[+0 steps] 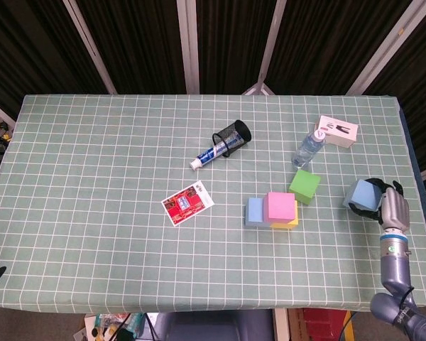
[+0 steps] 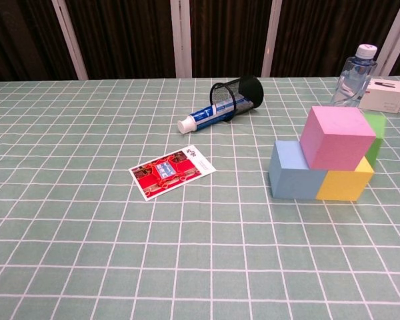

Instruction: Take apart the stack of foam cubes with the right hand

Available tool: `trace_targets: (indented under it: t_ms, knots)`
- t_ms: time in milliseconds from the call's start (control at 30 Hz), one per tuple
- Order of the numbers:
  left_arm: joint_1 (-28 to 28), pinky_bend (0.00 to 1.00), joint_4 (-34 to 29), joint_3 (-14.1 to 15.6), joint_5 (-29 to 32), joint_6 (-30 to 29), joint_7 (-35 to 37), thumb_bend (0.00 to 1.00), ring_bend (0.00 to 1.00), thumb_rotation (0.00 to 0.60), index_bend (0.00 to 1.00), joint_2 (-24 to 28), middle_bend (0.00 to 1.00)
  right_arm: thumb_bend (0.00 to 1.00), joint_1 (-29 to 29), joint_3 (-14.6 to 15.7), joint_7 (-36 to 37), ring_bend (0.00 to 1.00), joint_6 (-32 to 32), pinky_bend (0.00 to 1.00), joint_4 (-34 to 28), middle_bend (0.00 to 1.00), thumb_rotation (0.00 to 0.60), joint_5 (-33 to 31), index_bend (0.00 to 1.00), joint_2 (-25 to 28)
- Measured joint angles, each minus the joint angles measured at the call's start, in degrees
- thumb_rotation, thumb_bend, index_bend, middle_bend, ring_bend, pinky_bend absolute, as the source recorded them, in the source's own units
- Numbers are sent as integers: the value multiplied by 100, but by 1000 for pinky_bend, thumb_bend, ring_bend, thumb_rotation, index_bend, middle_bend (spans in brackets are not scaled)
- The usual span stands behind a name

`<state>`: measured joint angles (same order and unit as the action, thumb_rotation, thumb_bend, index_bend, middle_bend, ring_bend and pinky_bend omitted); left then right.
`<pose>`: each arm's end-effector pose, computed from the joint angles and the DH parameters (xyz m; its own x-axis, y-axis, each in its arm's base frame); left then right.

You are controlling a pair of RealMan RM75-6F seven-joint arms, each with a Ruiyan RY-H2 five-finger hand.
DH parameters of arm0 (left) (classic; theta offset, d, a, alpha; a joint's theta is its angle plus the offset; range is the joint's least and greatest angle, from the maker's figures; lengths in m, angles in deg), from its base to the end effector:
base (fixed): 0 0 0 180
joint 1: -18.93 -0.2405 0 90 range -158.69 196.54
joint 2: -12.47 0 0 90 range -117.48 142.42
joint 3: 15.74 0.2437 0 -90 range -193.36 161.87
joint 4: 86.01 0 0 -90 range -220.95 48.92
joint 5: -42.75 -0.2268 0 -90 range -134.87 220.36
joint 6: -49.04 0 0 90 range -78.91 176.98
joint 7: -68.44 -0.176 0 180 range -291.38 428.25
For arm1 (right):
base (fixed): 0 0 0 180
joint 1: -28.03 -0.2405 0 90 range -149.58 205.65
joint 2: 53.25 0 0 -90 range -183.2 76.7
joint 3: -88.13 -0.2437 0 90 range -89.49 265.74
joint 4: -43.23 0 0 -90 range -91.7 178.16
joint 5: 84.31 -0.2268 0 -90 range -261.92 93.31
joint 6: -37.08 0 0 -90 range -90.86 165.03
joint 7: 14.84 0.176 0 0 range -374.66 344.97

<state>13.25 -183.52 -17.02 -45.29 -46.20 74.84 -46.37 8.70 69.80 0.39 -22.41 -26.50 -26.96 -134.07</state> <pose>-0.3129 0.1496 0.1794 0.3066 -0.0862 0.9479 0.9483 0.1129 -0.2965 -0.3648 -0.3458 0.0974 -0.0213 0.0361 0.9991 -0.9472 0.3191 -0.0317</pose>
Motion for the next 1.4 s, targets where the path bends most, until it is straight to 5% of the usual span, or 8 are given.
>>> trace_targets:
  t_ms: [400,600,767,1067,1400]
  knots:
    - [-12,0,1,4,9,-16,38,183,0,600,168,6,2,210,676,393,1243,250,-46,0,-1256,484,600,1093,419,1078]
    - [-26,0,9,26,-56,-49,63,183,0,600,168,9,2,188,827,872,1274,61,-207,0,-1455,141,600,1796,100,1246]
    - [-34,0,20,20,-37,-61,109,183,0,600,167,19,2,113,795,1013,880,34,-147,0,-1413,44,600,1843,34,1201]
    - [-37,0,12,10,-10,-57,115,183,0,600,167,25,2,102,765,1010,-344,31,-336,0,-1337,29,600,1399,25,867]
    - [-43,0,7,17,-16,-63,109,183,0,600,168,25,2,102,943,1032,67,33,-1064,0,-2113,29,600,1945,26,1048]
